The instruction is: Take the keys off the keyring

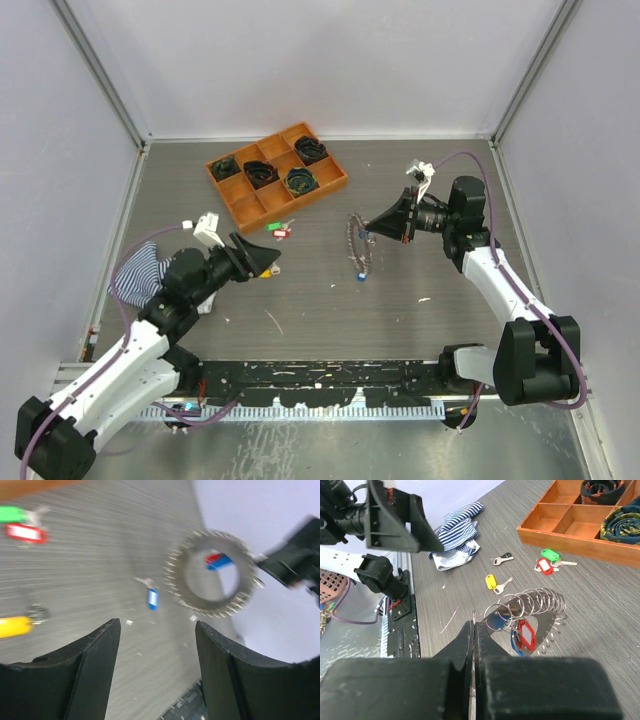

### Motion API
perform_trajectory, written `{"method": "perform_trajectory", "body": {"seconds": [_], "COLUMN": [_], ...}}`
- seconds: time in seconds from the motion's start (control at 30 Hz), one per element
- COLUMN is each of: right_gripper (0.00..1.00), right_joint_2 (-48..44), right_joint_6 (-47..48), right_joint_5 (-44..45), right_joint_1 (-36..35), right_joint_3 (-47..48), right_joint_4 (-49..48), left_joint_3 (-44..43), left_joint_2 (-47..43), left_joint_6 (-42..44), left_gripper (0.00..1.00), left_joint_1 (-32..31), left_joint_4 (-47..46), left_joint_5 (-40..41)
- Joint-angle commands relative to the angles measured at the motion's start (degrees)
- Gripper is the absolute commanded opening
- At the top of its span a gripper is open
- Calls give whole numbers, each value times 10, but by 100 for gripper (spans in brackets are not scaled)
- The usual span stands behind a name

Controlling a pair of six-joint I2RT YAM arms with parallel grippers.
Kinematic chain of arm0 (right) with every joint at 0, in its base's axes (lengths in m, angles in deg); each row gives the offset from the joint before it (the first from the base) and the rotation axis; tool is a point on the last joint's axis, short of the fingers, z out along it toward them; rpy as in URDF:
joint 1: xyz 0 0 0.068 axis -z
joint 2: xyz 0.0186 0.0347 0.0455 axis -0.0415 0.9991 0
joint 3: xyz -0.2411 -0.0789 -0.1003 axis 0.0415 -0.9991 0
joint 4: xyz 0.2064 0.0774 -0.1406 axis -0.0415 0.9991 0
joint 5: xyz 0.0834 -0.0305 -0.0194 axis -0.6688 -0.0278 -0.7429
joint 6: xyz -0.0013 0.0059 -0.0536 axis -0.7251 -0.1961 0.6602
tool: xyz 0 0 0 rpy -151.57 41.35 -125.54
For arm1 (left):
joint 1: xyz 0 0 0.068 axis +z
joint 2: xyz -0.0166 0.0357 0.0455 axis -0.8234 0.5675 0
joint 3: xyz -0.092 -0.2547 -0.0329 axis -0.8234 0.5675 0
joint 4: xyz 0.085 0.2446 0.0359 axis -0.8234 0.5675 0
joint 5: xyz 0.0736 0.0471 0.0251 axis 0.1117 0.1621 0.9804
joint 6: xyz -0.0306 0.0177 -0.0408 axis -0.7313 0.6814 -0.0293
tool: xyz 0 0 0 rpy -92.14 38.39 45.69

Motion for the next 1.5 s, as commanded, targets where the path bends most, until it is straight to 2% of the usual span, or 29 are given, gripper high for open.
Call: {"method": "perform_trajectory", "body": {"seconds": [0.0, 0.17, 0.3, 0.47, 0.67, 0.77, 0.93, 1.03, 1.17, 1.4, 1.47], "right_gripper": [1, 1, 1, 1, 1, 1, 1, 1, 1, 1, 1], "right_joint_2": [-10, -11, -12, -10, -7, -6, -12, -14, -16, -16, -17], "right_joint_6": [6, 7, 6, 10, -8, -36, -49, -54, -60, -68, -68], "right_joint_5": [-29, -36, -50, -59, -37, -24, -5, 4, 15, 25, 25], "right_joint_1": [2, 2, 2, 2, 1, 0, -3, -3, -7, -9, -9], "right_joint_3": [28, 28, 25, 25, 21, 12, 5, 4, 2, -1, -1], "right_joint_4": [-25, -28, -36, -38, -47, -74, -82, -83, -85, -88, -89], "left_joint_3": [26, -8, -37, -99, -131, -152, -248, -299, -360, -434, -442], "left_joint_2": [-38, -14, 61, 164, 236, 256, 301, 348, 395, 473, 486], "left_joint_6": [-14, 35, 10, -92, -143, -125, -82, -55, -33, 60, 68], "left_gripper": [64, 69, 73, 74, 71, 76, 86, 99, 98, 100, 97], "left_joint_1": [-80, -236, -293, -309, -317, -346, -414, -447, -456, -449, -439], "left_joint_4": [-171, -178, -200, -169, -199, -196, -96, -51, 19, 65, 70], "left_joint_5": [-58, 80, 156, 230, 227, 283, 406, 482, 540, 562, 563]}}
